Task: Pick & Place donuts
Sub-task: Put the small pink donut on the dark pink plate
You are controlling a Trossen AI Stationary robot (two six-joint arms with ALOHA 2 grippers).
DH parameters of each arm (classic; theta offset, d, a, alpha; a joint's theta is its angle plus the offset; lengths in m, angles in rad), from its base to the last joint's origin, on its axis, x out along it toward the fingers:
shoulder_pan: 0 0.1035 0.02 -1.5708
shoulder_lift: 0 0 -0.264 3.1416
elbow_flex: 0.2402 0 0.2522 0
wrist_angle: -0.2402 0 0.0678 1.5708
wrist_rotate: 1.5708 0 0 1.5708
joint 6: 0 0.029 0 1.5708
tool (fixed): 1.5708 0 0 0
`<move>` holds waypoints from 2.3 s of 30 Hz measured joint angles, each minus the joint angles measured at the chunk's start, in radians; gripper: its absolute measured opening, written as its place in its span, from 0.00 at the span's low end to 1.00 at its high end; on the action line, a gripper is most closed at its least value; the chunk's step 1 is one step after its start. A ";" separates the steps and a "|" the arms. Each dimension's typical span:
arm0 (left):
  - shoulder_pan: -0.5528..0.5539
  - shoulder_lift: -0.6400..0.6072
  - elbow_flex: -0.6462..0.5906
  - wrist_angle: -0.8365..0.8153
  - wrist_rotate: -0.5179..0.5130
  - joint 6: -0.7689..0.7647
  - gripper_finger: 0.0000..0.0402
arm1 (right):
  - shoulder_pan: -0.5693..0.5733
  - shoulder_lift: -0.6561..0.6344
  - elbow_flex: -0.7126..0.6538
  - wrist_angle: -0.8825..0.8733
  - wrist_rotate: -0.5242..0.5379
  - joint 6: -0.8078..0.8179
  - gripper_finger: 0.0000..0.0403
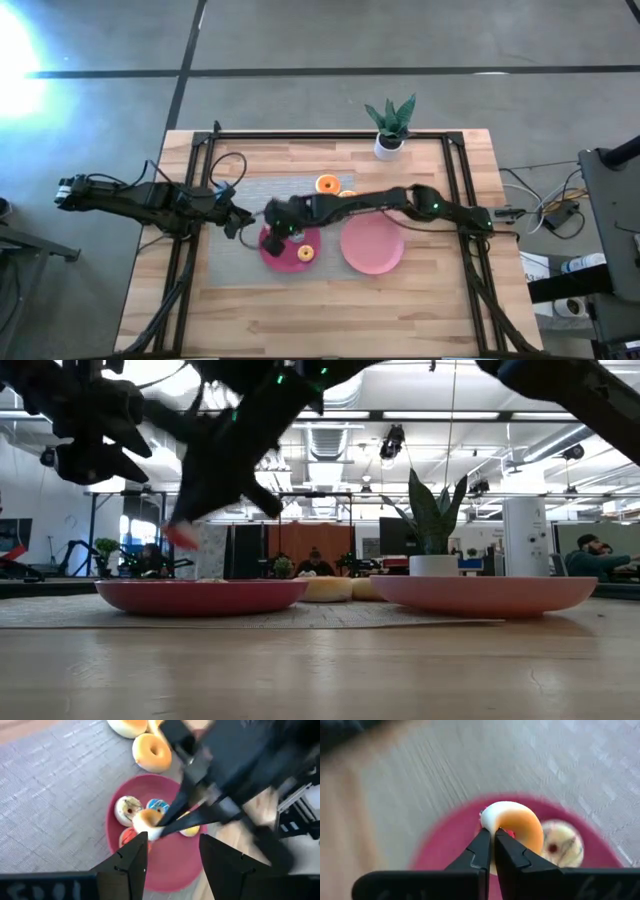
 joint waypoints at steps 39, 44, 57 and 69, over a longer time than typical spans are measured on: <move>-0.070 -0.128 -0.128 0.461 -0.590 0.553 0.38 | -0.135 -0.329 -0.600 1.150 0.195 1.014 0.02; -0.070 -0.045 -0.117 0.457 -0.628 0.637 0.38 | -0.153 -0.329 -0.600 1.148 0.197 1.018 0.03; -0.070 0.119 -0.033 0.470 -0.838 0.857 0.38 | -0.173 -0.329 -0.600 1.149 0.197 1.061 0.03; -0.068 0.248 -0.031 0.659 -0.841 0.919 0.38 | -0.180 -0.329 -0.594 1.146 0.221 1.062 0.03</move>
